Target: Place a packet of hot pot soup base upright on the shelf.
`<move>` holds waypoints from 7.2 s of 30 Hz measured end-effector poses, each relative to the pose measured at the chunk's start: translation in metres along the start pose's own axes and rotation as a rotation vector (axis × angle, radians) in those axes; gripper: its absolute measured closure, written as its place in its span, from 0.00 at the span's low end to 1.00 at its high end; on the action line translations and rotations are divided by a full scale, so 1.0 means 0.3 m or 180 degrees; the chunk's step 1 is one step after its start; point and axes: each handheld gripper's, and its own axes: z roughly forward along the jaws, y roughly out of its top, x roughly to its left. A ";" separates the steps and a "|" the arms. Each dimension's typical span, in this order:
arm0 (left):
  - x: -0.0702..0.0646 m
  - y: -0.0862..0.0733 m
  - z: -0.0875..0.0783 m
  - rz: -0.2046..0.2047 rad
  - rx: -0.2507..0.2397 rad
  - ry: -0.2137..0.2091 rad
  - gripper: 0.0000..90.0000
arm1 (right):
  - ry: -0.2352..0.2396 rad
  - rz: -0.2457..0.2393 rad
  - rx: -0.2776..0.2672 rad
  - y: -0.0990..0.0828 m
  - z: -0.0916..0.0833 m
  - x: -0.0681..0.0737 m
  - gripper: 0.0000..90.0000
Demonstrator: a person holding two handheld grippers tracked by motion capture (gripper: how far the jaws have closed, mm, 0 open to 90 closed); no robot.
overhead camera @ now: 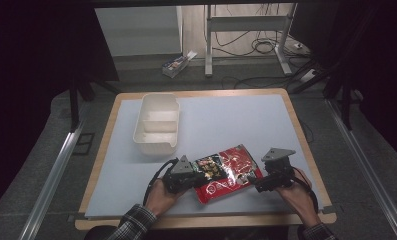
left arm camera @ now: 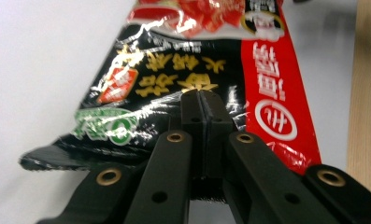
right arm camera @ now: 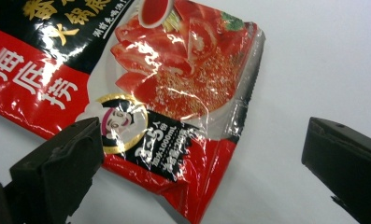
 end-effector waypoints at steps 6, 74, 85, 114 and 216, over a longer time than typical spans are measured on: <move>0.004 -0.025 0.008 -0.0057 0.0006 -0.0052 1.00 | -0.0001 0.0034 0.0019 -0.015 -0.010 -0.004 0.00; -0.029 -0.051 -0.095 0.0103 -0.0021 0.0342 0.46 | 0.0971 0.0634 -0.0333 0.387 -0.015 0.121 0.81; -0.041 -0.072 -0.158 -0.0016 -0.0085 0.0403 0.16 | 0.0804 0.0552 -0.0446 0.467 -0.038 0.075 0.81; -0.081 -0.163 -0.250 -0.0029 -0.0038 0.0516 0.01 | 0.0561 0.0586 -0.0616 0.712 0.054 -0.099 0.81; -0.097 -0.179 -0.256 -0.0003 -0.0090 0.0302 0.03 | 0.0593 -0.0102 -0.0624 1.139 0.577 0.003 0.02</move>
